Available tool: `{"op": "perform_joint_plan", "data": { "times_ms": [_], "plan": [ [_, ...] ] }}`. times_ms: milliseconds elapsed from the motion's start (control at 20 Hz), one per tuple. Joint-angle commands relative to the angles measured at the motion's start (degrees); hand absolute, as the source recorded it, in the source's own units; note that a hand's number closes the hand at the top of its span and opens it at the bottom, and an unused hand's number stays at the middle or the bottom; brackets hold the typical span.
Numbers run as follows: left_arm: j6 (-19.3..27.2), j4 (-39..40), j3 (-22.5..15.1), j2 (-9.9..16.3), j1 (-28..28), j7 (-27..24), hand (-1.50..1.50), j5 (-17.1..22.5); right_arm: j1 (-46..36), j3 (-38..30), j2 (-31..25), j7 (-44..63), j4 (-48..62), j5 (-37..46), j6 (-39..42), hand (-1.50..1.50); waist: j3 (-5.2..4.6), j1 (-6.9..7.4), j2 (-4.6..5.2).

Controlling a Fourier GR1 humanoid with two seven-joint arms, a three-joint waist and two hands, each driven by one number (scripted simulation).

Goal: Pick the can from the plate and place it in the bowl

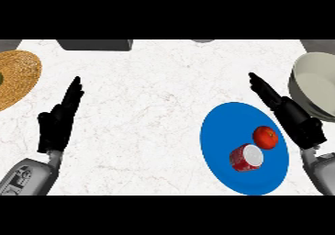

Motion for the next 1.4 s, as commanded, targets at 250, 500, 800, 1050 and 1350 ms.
{"op": "perform_joint_plan", "data": {
  "times_ms": [250, 500, 800, 1050, 1350],
  "plan": [
    [-9.7, -6.2, -2.0, -7.4, 4.9, -2.4, 0.00, 9.5, 11.7, -6.1, -7.0, -6.9, -18.1, 3.6, -2.6, 1.50, 1.63, -2.07, 0.41],
    [-12.7, -8.5, -1.4, -6.8, 5.6, 0.8, 0.00, 13.0, 23.7, -8.5, -0.8, -10.7, -16.8, 14.4, -20.4, -1.50, 1.74, -1.80, 0.62],
    [-13.8, -10.3, -2.1, -6.7, 7.4, 0.8, 0.00, 12.2, 30.9, 0.0, -9.4, -7.7, -31.8, 28.0, -15.9, -1.50, 1.56, -0.66, 0.65],
    [-11.7, -11.1, -2.1, -8.5, 5.7, 2.4, 0.00, 12.2, 34.2, -4.4, -19.4, 9.8, -37.3, 38.8, -12.9, -1.50, 1.38, -1.66, 0.53],
    [-11.9, -9.1, -3.3, -10.1, 4.9, 1.7, 0.00, 10.2, 26.9, -0.1, -21.0, 35.5, -45.4, 39.3, 1.2, -1.50, 1.47, 1.03, 1.24]
  ]
}}
